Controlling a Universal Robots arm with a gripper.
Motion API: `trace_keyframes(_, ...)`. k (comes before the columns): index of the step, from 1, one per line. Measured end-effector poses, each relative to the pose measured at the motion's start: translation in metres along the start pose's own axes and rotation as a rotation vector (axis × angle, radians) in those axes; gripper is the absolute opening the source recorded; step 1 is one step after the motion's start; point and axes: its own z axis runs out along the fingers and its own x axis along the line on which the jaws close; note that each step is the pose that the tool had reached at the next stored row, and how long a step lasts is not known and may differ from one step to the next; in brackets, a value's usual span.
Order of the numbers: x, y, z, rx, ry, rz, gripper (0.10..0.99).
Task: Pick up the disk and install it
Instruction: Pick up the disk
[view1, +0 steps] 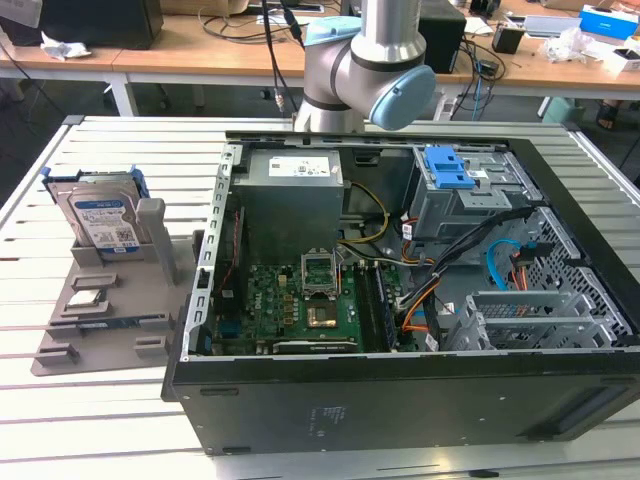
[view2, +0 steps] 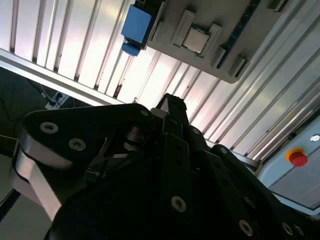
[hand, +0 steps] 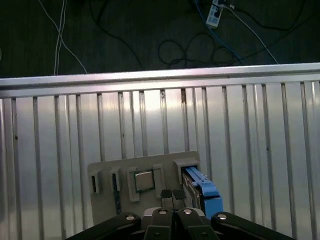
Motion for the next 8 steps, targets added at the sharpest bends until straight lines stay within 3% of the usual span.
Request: trace_keyframes(8, 0.0, 0.0, 0.0, -0.002, 0.0042, -0.092, 0.106)
